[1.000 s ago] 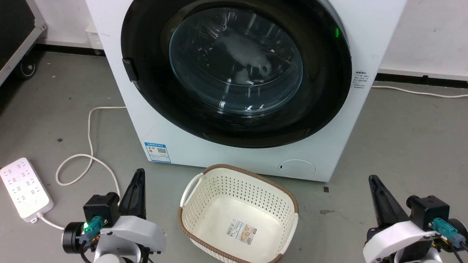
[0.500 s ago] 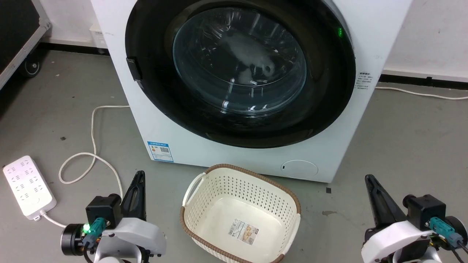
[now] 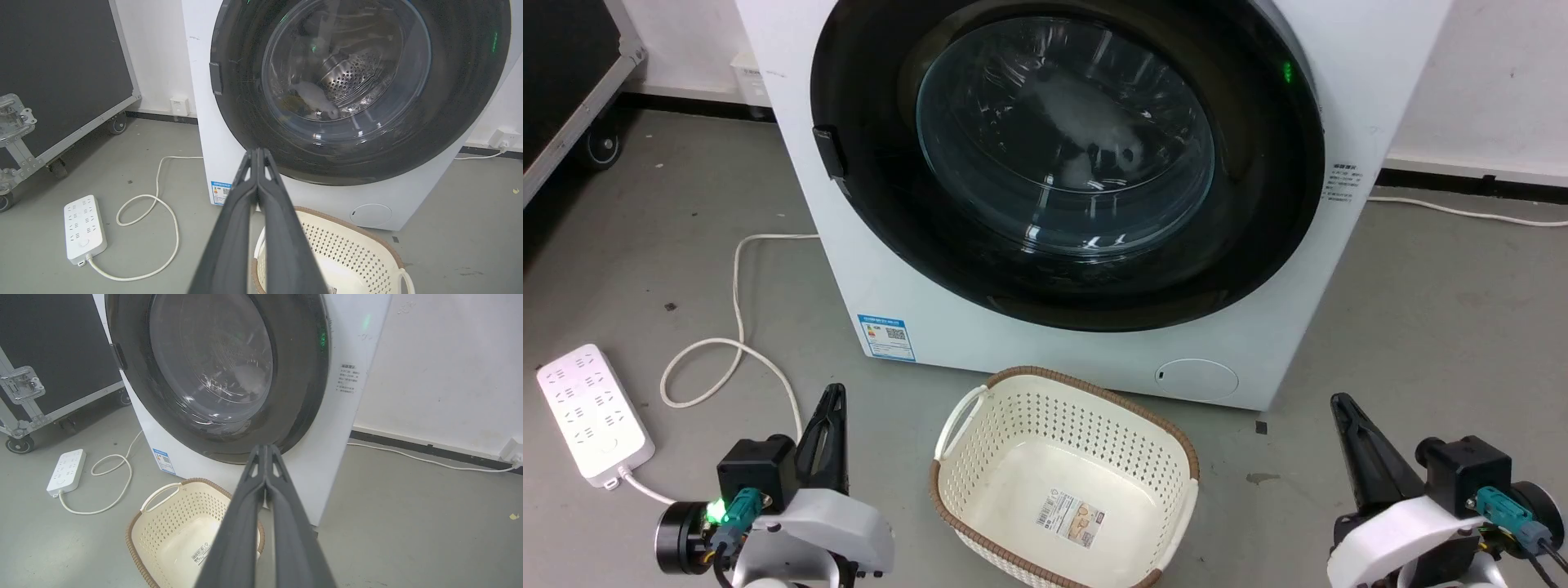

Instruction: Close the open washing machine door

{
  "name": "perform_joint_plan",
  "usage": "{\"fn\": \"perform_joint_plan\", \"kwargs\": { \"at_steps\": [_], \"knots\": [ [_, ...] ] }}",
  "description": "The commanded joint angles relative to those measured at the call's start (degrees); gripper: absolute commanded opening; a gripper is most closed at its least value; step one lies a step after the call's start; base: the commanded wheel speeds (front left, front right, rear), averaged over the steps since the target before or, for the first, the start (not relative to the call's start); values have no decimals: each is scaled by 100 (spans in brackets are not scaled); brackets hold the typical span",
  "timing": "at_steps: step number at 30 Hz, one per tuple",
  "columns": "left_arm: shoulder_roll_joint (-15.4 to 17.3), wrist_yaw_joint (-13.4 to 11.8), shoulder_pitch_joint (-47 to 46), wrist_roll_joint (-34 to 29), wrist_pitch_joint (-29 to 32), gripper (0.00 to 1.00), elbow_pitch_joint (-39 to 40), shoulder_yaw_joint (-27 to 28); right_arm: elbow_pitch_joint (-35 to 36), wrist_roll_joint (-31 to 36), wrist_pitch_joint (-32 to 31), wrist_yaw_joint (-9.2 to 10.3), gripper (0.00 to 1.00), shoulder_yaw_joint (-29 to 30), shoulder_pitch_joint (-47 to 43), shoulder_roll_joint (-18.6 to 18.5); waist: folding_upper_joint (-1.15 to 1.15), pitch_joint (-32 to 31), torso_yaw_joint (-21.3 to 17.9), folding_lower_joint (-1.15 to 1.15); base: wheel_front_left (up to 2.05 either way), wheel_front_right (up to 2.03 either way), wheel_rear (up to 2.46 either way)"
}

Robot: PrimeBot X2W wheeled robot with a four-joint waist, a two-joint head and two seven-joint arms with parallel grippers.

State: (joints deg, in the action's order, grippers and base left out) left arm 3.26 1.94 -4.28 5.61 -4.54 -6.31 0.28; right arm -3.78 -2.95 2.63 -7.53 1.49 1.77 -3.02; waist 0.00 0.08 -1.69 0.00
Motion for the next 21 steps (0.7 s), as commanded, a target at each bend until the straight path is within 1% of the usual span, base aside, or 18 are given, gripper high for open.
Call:
{"fn": "perform_joint_plan", "kwargs": {
  "at_steps": [1,21],
  "knots": [
    [-6,-28,113,-78,25,0,56,-10,55,56,-10,3,0,-16,-84,9,0,0,6,0,0,0,0],
    [-21,-106,262,-306,228,0,328,-19,208,169,-129,4,0,-78,-128,11,0,-4,83,0,0,0,0]
  ]
}}
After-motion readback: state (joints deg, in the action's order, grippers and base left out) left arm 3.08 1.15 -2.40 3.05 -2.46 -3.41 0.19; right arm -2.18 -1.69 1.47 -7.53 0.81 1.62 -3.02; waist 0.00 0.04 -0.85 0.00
